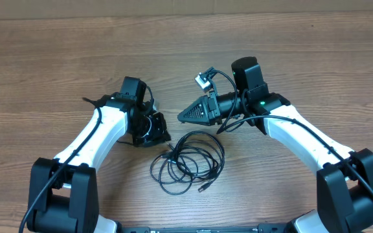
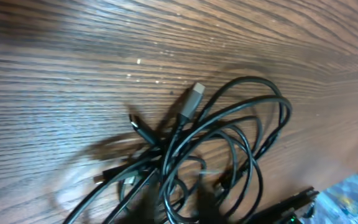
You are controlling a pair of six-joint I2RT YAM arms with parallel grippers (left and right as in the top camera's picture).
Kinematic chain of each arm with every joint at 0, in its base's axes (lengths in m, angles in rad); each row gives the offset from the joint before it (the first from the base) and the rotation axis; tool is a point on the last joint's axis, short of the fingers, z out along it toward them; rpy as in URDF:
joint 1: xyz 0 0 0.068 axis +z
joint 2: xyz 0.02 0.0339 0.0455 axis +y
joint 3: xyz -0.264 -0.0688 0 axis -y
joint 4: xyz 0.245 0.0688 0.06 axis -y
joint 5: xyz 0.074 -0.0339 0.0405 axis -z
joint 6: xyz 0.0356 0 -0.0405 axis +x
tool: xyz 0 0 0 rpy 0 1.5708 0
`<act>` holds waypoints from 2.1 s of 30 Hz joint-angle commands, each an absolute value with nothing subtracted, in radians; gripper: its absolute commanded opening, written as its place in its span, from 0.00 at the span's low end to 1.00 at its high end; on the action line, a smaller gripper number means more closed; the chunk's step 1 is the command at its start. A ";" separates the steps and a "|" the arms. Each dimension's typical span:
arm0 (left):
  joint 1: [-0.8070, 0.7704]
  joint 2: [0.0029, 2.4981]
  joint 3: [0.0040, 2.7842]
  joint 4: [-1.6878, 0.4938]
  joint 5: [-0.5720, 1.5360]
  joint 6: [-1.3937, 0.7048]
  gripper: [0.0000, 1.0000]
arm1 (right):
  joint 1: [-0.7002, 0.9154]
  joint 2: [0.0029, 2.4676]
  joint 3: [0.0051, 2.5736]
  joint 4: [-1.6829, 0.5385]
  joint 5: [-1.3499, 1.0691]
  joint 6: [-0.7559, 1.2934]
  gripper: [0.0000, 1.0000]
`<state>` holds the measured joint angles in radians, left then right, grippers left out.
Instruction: Untangle cables
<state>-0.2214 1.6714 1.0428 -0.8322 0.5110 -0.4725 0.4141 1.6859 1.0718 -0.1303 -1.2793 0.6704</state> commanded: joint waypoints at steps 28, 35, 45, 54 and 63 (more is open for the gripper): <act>-0.250 1.669 1.372 -1.102 0.314 -0.453 0.63 | 0.361 1.657 1.093 -0.581 -0.504 0.567 0.63; -0.382 1.674 1.205 -0.991 0.308 -0.453 0.64 | 0.316 1.657 1.093 -0.675 -0.383 0.569 1.00; -0.469 1.737 1.125 -0.911 0.240 -0.453 0.52 | 0.170 1.657 1.093 -0.797 -0.382 0.571 1.00; -0.483 1.876 1.122 -0.912 0.238 -0.453 0.04 | 0.156 1.657 1.093 -0.788 -0.382 0.572 1.00; -0.483 1.829 1.257 -1.023 0.236 -0.449 0.04 | 0.156 1.657 1.093 -0.768 -0.382 0.572 1.00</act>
